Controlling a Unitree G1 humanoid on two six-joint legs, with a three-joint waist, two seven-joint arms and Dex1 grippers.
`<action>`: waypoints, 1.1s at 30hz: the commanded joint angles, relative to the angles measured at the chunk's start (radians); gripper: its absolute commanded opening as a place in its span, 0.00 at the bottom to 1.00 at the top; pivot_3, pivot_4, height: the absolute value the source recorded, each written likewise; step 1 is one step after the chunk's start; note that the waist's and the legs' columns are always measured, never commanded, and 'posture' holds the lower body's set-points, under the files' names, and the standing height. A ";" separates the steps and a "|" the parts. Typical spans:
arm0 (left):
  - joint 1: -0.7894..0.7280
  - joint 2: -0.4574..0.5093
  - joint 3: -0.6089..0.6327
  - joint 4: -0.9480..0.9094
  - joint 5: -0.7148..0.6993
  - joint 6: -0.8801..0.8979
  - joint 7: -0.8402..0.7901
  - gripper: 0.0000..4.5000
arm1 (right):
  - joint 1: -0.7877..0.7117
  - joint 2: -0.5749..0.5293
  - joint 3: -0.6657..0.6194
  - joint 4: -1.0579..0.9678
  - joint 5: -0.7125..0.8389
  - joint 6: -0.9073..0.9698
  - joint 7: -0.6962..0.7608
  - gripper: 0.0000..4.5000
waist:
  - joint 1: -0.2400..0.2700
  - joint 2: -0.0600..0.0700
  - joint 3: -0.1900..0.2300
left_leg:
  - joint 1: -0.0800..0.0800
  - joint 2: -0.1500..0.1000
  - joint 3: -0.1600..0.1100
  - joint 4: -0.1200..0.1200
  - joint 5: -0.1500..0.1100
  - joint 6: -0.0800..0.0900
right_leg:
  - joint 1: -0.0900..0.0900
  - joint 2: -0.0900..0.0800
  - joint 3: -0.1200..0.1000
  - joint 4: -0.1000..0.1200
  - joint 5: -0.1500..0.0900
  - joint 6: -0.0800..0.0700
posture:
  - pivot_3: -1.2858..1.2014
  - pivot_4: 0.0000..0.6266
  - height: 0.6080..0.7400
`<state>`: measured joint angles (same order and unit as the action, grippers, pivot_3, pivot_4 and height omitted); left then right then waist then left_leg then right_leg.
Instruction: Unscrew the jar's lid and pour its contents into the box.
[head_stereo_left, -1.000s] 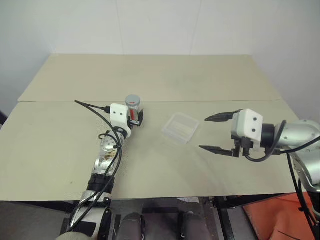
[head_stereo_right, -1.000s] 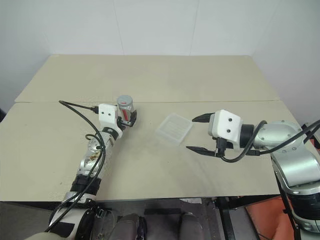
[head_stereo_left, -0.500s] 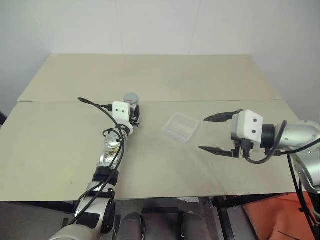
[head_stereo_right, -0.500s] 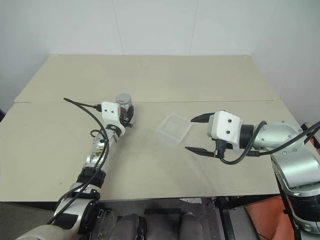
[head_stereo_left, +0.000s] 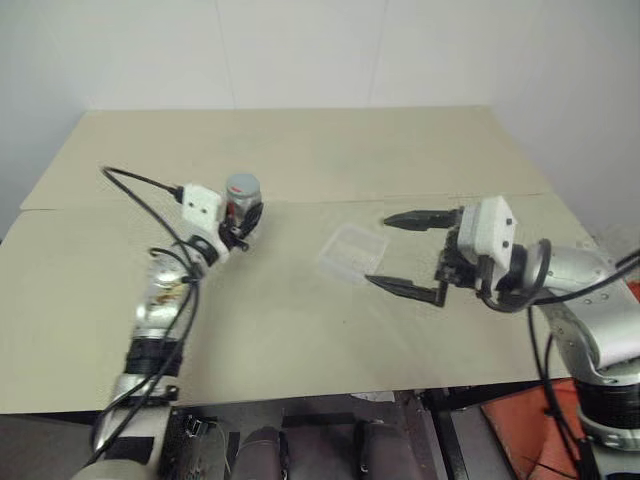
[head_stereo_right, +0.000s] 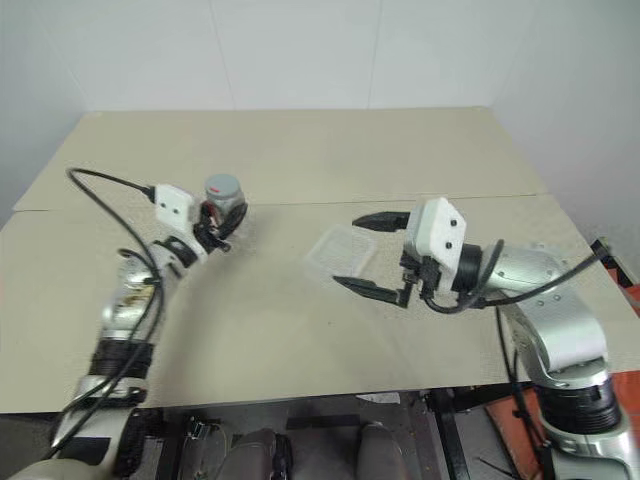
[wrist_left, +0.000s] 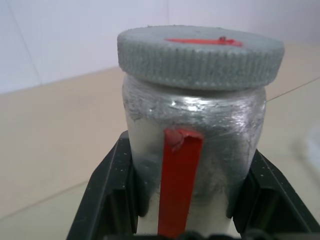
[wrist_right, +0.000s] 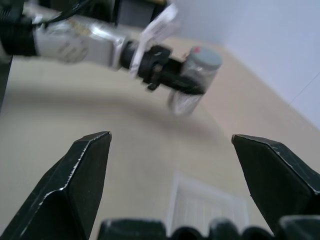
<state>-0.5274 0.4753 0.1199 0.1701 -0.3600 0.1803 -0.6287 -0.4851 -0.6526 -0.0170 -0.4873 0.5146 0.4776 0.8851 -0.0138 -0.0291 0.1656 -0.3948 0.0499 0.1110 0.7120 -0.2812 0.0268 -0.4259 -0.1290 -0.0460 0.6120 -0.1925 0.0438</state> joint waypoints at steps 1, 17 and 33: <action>0.016 0.051 0.018 -0.104 -0.130 0.079 -0.178 0.43 | -0.106 0.075 0.043 -0.021 0.020 0.109 -0.124 1.00 | 0.003 0.000 0.000 | 0.000 0.000 0.000 0.000 0.000 0.000 | 0.000 0.000 0.000 0.000 0.000 0.000 | 0.52 0.24 1.00; -0.101 0.001 -0.124 -0.071 -0.158 0.043 -0.524 0.43 | -0.407 0.284 0.173 0.083 0.054 0.424 -0.283 1.00 | 0.016 0.001 0.000 | -0.006 -0.001 0.000 0.001 0.000 0.000 | -0.002 0.000 -0.004 0.001 0.000 0.000 | 0.52 0.24 1.00; -0.090 0.010 -0.109 -0.086 -0.150 0.029 -0.548 0.43 | -0.422 0.281 0.204 0.121 0.026 0.421 -0.270 0.48 | 0.005 0.001 0.000 | -0.012 -0.001 -0.001 0.001 0.000 0.000 | -0.007 0.000 -0.004 0.000 0.000 0.000 | 0.52 0.24 1.00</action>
<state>-0.5969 0.4775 -0.0179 0.1216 -0.4980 0.2262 -1.1744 -0.8894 -0.3734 0.1831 -0.3602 0.5492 0.9167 0.6084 -0.0093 -0.0286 0.1655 -0.4072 0.0493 0.1104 0.7126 -0.2808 0.0267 -0.4331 -0.1288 -0.0502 0.6125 -0.1921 0.0442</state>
